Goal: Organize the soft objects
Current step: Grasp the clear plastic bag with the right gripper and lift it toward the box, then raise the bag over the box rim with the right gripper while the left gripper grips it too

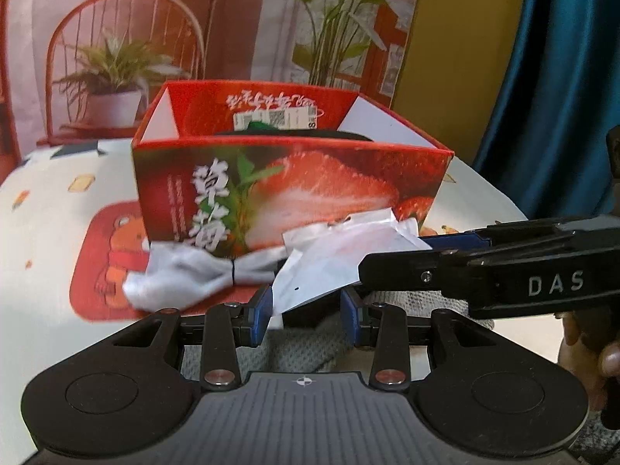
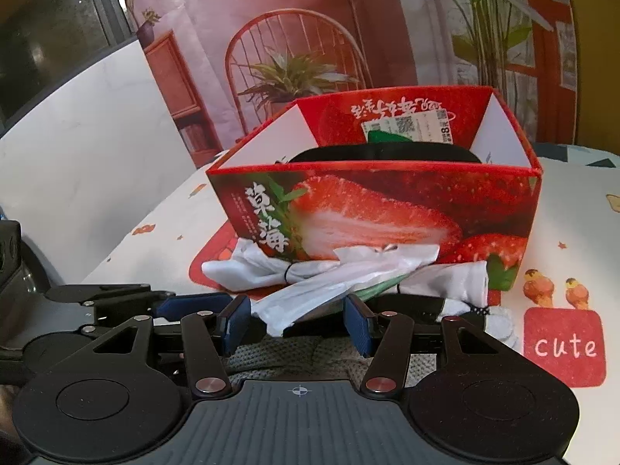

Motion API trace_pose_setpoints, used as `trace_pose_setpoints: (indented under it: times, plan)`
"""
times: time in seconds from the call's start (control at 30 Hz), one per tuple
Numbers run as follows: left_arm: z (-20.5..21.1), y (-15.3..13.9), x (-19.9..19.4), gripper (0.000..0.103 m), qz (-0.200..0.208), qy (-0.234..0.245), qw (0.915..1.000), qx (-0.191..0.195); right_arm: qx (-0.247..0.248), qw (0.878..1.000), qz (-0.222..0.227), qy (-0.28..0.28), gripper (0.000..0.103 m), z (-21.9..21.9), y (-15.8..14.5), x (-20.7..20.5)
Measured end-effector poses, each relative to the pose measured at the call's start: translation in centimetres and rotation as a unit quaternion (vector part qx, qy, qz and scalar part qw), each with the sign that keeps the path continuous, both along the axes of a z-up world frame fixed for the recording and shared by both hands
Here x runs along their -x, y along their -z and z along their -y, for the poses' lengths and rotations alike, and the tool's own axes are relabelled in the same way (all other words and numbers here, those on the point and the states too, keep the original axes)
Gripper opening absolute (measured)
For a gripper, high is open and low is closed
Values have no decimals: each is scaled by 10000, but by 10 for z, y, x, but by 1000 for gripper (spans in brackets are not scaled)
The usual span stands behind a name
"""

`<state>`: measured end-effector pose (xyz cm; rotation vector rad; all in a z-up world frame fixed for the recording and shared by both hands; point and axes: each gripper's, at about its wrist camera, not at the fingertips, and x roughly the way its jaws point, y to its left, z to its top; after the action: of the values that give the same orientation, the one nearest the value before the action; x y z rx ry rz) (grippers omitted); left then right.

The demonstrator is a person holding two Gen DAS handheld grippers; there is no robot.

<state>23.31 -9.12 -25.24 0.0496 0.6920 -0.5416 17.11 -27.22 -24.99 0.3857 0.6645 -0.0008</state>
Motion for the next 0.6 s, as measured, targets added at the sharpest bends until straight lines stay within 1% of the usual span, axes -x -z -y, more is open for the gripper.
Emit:
trace_pose_setpoints:
  times: [0.1,0.23,0.33,0.43,0.5,0.53,0.6]
  plan:
    - [5,-3,-5,40,112,-29,9999,-59,-78,9999,72,105,52,7,-3,-2]
    - [9,-8,-14,40,209,-101,9997,-34,-141,9995,193,206,53,14,-8,-5]
    - [11,-12,-20,40,278,-109,9996,11,-132,9991,309,275,56,19,-13,-7]
    - [12,-17,-23,40,366,-103,9993,6,28,9990,390,222,57,19,-17,-12]
    - [13,-19,-26,40,415,-93,9991,10,47,9989,405,211,57,20,-18,-16]
    - [12,-19,-27,40,434,-89,9990,13,20,9989,419,216,57,21,-18,-18]
    - [11,-19,-28,33,473,-100,9988,8,0,9988,439,220,57,22,-19,-22]
